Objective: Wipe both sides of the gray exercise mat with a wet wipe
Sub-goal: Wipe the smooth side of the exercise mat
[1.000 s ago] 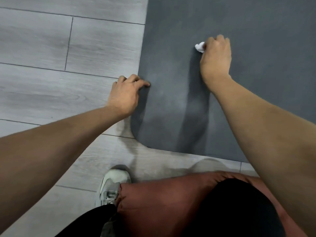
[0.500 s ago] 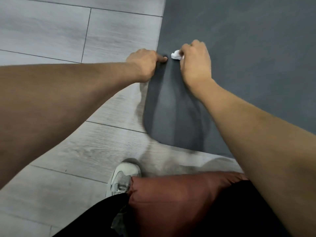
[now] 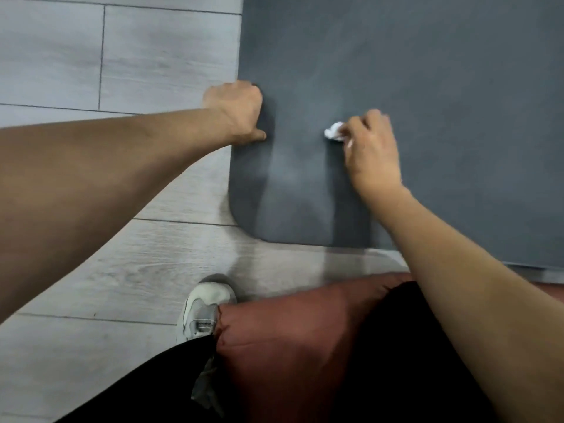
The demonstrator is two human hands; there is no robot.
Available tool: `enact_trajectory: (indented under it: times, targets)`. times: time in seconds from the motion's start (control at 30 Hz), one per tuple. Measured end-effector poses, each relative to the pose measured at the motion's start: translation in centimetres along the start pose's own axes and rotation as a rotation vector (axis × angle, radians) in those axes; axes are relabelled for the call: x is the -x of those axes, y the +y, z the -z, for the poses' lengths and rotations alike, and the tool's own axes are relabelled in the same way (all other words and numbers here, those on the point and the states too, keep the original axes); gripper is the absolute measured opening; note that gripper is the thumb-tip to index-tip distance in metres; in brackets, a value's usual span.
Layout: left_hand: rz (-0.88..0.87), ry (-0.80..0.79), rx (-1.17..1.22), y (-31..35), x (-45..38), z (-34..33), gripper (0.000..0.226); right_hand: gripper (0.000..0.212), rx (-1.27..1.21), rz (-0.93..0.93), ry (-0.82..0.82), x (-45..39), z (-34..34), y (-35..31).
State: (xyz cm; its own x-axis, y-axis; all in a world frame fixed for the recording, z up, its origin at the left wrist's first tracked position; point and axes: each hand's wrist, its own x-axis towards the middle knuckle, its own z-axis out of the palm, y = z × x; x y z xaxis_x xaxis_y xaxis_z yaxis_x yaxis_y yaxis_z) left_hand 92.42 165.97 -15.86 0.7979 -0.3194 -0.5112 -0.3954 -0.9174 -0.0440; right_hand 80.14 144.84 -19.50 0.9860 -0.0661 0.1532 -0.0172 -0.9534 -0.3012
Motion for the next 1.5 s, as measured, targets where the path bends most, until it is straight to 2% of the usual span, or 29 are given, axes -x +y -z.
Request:
enact_trajectory:
  times: [0.1, 0.17, 0.23, 0.33, 0.43, 0.47, 0.5, 0.57, 0.63, 0.7, 0.83, 1.03, 1.1, 1.17, 1.23, 1.3, 1.37, 1.43, 1.5]
  targets:
    - [0.0, 0.033, 0.023, 0.0, 0.4, -0.5, 0.066, 0.022, -0.013, -0.366, 0.064, -1.3, 1.6, 5.4]
    - [-0.003, 0.018, 0.034, -0.1, 0.4, -0.3, 0.065, 0.016, -0.037, -0.427, 0.096, -0.3, 0.7, 2.3]
    - [0.002, -0.008, 0.045, -0.4, 0.5, 0.1, 0.061, 0.013, -0.152, -0.274, 0.063, 2.5, -1.1, -3.6]
    - [0.008, -0.013, 0.041, -0.4, 0.9, 0.5, 0.062, 0.017, -0.282, 0.016, -0.13, 7.5, -2.5, -11.3]
    - [0.015, -0.002, 0.043, -0.3, 1.5, 0.3, 0.063, 0.017, -0.223, 0.19, -0.199, 7.3, -1.4, -9.8]
    - [0.009, -0.001, 0.047, -0.3, 1.7, 0.1, 0.063, 0.015, -0.164, 0.176, -0.175, 6.6, -0.8, -8.0]
    - [-0.005, 0.008, 0.054, -0.3, 1.8, -0.1, 0.065, 0.011, -0.101, 0.078, -0.133, 5.9, 0.0, -5.7]
    - [-0.05, 0.018, 0.094, -0.4, 2.2, -0.7, 0.071, 0.01, -0.02, -0.237, -0.039, 4.8, 1.7, -0.5]
    - [-0.104, 0.036, 0.131, -1.0, 2.8, -1.3, 0.072, 0.013, -0.049, -0.504, -0.015, 4.3, 2.3, 2.1]
    - [-0.141, 0.039, 0.146, -1.5, 3.1, -1.6, 0.07, 0.017, -0.027, -0.575, -0.041, 4.0, 1.7, -0.2]
    - [-0.146, -0.023, 0.047, -1.3, 3.0, -0.7, 0.08, 0.022, -0.139, -0.398, -0.068, 6.7, -0.5, -8.1]
    - [-0.136, 0.006, -0.152, 0.4, 3.0, -0.3, 0.091, 0.014, -0.122, -0.44, -0.093, 6.5, 0.3, -4.3]
    - [-0.166, 0.025, -0.111, 0.2, 2.9, -0.5, 0.099, 0.009, -0.062, -0.276, -0.117, 6.5, -0.1, -4.9]
    - [-0.185, -0.041, -0.016, 0.0, 2.8, -0.9, 0.119, 0.016, -0.071, -0.046, -0.131, 6.5, -0.9, -5.5]
    - [-0.186, -0.099, -0.002, -0.1, 2.9, -2.0, 0.137, 0.013, -0.077, 0.183, -0.151, 5.5, -1.1, -4.8]
    - [-0.182, -0.097, -0.005, 0.0, 2.8, -2.8, 0.144, 0.016, -0.032, 0.309, -0.166, 3.0, -1.4, -3.3]
    - [-0.176, -0.098, 0.003, 0.3, 2.8, -2.9, 0.144, 0.013, 0.041, 0.303, -0.127, -1.2, -2.2, -1.4]
    - [-0.165, -0.1, -0.012, 0.5, 2.8, -2.7, 0.144, 0.009, 0.137, 0.209, -0.051, -6.6, -2.9, 0.6]
    - [-0.165, -0.096, -0.031, 0.7, 2.6, -2.7, 0.143, 0.013, 0.2, 0.077, -0.027, -11.7, -3.0, 2.7]
